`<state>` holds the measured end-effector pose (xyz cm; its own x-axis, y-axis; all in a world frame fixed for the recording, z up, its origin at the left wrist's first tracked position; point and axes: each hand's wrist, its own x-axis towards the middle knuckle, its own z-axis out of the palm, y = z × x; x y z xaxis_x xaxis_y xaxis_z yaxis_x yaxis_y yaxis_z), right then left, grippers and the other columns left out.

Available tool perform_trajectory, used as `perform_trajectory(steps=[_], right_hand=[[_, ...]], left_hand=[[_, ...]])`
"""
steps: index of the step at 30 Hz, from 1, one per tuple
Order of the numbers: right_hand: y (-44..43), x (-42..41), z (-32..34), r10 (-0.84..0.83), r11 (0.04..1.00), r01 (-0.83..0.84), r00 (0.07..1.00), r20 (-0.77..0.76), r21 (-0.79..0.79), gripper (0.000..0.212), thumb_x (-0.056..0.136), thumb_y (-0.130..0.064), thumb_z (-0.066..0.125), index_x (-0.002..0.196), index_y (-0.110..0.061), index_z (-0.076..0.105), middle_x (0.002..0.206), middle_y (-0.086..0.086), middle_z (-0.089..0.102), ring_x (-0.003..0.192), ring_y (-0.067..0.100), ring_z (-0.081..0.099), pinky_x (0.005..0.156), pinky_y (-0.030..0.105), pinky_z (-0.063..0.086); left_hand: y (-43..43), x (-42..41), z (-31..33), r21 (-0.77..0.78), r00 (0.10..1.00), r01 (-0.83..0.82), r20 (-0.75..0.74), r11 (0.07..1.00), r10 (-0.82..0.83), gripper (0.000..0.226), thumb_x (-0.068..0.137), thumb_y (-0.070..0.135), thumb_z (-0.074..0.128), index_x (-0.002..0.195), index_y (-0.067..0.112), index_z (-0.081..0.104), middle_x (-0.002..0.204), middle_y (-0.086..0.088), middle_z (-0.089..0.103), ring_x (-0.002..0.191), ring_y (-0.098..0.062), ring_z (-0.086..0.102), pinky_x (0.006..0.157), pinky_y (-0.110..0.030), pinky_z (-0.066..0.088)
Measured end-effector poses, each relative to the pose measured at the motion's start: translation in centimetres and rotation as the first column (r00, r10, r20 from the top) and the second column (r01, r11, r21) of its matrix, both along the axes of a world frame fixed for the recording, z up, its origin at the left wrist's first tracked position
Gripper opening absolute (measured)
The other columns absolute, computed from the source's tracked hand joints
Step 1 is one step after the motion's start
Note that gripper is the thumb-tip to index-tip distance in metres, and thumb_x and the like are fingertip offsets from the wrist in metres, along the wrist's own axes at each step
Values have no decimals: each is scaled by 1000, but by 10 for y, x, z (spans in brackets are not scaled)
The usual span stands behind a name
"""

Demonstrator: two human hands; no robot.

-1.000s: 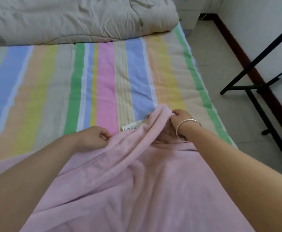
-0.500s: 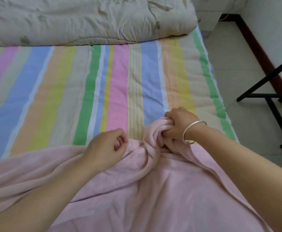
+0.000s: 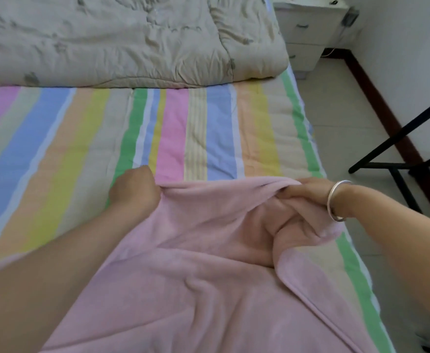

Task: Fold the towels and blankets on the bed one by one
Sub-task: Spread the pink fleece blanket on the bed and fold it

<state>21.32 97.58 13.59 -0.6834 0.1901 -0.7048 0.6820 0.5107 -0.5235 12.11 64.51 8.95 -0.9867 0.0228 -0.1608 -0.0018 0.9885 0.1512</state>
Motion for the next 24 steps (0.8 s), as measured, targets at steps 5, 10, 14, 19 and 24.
perform_trajectory(steps=[5,10,14,19,24], right_hand=[[26,-23,-3,11,945,84,958,288,-315,83,41,-50,77,108,-1,65,115,11,65,107,30,60,98,37,41],[30,-55,9,386,805,-478,871,302,350,22,67,-27,71,85,-14,68,87,4,61,74,20,55,57,22,42],[45,-101,10,285,487,-311,940,189,816,27,84,-8,54,107,-16,67,105,7,66,93,27,62,72,27,41],[62,-147,7,208,286,70,969,-133,956,33,93,-5,41,118,-13,62,118,10,64,112,31,60,80,31,40],[53,-152,-37,31,742,-12,999,-17,670,67,77,-47,59,136,-19,44,137,10,50,124,31,50,104,35,39]], left_hand=[[7,-63,24,36,971,-221,-82,975,223,25,86,10,61,110,4,61,114,-23,62,109,-43,58,85,-43,49],[27,-89,44,147,990,86,-124,985,-68,29,78,-2,57,73,23,71,99,-11,71,101,-35,61,86,-35,48],[43,-122,35,118,948,293,-167,949,-272,31,79,6,56,97,21,77,112,-6,70,107,-31,61,91,-37,48],[67,-161,9,-84,882,440,-145,894,-448,59,90,41,53,141,11,44,154,-17,28,144,-32,21,118,-39,22],[76,-161,-46,-232,905,416,13,879,-425,81,90,70,28,155,22,14,161,-11,-15,148,-25,-19,120,-42,6]])
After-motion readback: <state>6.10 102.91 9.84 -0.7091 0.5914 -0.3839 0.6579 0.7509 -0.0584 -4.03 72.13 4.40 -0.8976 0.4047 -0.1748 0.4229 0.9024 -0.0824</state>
